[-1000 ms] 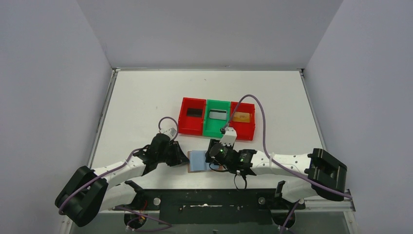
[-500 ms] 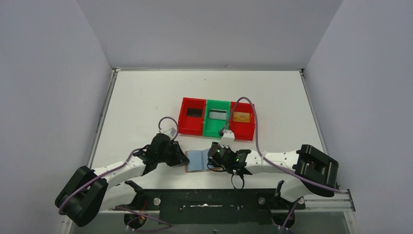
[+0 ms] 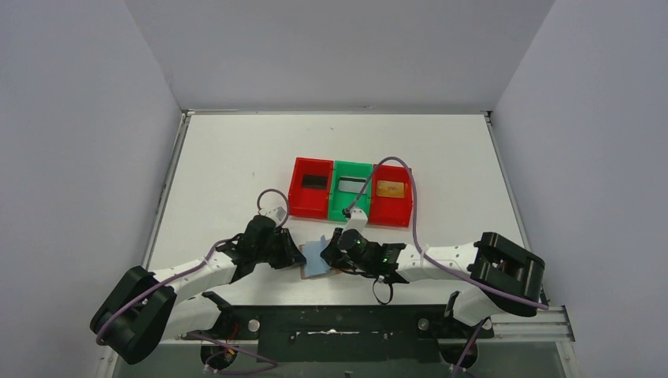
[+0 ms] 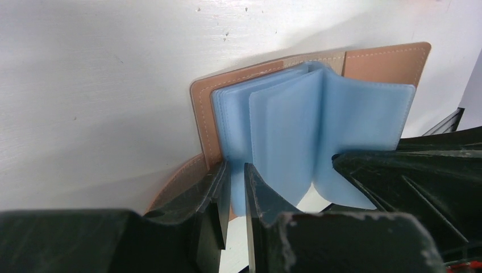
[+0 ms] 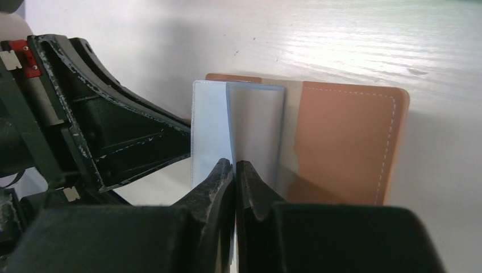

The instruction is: Take the credit cards out of the card holder

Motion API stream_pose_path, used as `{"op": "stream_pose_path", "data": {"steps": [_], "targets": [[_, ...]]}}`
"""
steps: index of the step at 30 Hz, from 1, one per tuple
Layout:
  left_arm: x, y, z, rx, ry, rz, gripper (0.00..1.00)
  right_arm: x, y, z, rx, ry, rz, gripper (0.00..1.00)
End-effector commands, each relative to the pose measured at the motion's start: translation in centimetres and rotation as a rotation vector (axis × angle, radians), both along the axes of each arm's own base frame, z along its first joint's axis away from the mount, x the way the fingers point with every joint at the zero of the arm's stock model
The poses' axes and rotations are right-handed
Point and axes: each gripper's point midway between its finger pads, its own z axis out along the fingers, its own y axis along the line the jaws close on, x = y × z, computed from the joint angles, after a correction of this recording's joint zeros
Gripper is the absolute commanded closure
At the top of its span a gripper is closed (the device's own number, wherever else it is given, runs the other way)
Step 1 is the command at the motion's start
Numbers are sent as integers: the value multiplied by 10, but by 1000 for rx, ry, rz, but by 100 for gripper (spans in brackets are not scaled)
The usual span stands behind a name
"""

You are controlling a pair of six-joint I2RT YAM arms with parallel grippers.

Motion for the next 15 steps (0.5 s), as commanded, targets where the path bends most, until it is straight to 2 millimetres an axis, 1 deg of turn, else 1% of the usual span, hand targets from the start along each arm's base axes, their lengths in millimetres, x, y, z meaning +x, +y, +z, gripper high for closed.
{"op": "stream_pose_path", "data": {"steps": [1, 5, 7, 8, 10, 12, 13, 15], "targets": [[13, -15, 21, -52, -63, -26, 85, 4, 22, 20, 160, -21, 49, 100], [15, -14, 24, -44, -68, -25, 85, 12, 3, 6, 41, -3, -27, 97], [17, -13, 25, -32, -73, -21, 85, 13, -4, 5, 3, -4, -47, 92], [18, -13, 26, -26, -78, -18, 85, 13, -6, 6, -10, -11, -51, 87], [21, -13, 29, -19, -87, -20, 85, 14, -14, 14, -34, -33, -64, 76], [27, -15, 37, -19, -109, -21, 85, 15, -23, 24, -53, -64, -83, 70], [29, -16, 40, -19, -116, -23, 85, 17, -31, 29, -71, -77, -103, 67], [33, -17, 46, -10, -132, -23, 84, 22, -50, 38, -125, -99, -165, 54]]}}
